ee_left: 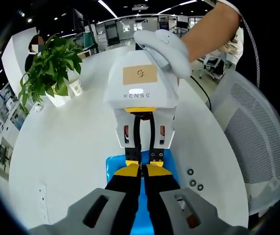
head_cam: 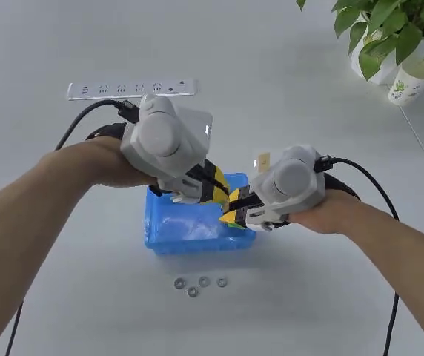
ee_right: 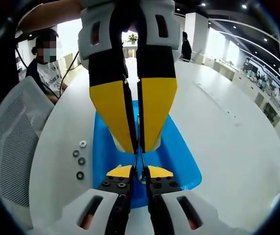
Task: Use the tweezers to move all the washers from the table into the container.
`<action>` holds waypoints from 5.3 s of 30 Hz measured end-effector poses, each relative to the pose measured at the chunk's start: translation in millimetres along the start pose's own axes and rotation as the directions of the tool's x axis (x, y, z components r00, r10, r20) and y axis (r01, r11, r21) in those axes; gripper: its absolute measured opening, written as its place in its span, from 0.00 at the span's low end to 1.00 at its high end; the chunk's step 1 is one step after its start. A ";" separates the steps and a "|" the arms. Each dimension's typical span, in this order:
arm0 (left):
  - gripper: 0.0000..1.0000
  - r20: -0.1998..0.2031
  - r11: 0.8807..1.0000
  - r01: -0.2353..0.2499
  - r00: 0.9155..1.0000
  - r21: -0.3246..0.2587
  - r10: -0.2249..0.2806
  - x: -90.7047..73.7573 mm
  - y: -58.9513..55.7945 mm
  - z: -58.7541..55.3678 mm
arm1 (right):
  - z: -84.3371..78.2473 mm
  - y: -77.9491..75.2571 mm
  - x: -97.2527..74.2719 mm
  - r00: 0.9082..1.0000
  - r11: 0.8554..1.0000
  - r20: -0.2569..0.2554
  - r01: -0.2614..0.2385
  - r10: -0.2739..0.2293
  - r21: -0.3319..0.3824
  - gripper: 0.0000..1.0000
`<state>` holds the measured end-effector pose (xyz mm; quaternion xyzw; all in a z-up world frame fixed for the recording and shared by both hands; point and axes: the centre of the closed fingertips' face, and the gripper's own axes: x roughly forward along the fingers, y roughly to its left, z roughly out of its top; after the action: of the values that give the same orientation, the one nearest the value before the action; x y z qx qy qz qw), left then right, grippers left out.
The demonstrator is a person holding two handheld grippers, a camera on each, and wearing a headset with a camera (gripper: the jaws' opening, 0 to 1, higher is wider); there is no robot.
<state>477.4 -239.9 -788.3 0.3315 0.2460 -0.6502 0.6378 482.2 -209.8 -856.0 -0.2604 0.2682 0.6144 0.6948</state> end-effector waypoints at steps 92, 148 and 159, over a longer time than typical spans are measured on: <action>0.06 -0.028 0.999 0.035 0.999 0.024 -0.035 -30.3 -81.1 21.3 | 24.6 83.2 -26.9 0.999 0.999 0.034 0.015 -0.014 -0.038 0.12; 0.06 -0.022 0.993 0.106 0.994 -0.041 -0.107 -3.3 -101.4 1.7 | -2.2 106.3 -1.9 0.999 0.999 0.016 -0.034 0.033 0.014 0.13; 0.06 -0.027 0.994 0.101 0.994 -0.040 -0.102 -2.4 -97.3 2.1 | -4.1 105.8 -2.4 0.999 0.999 0.009 -0.032 0.031 0.016 0.16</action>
<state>380.5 -233.6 -795.1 0.3156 0.2842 -0.6722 0.6064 376.7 -202.8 -860.8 -0.2477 0.2744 0.6241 0.6884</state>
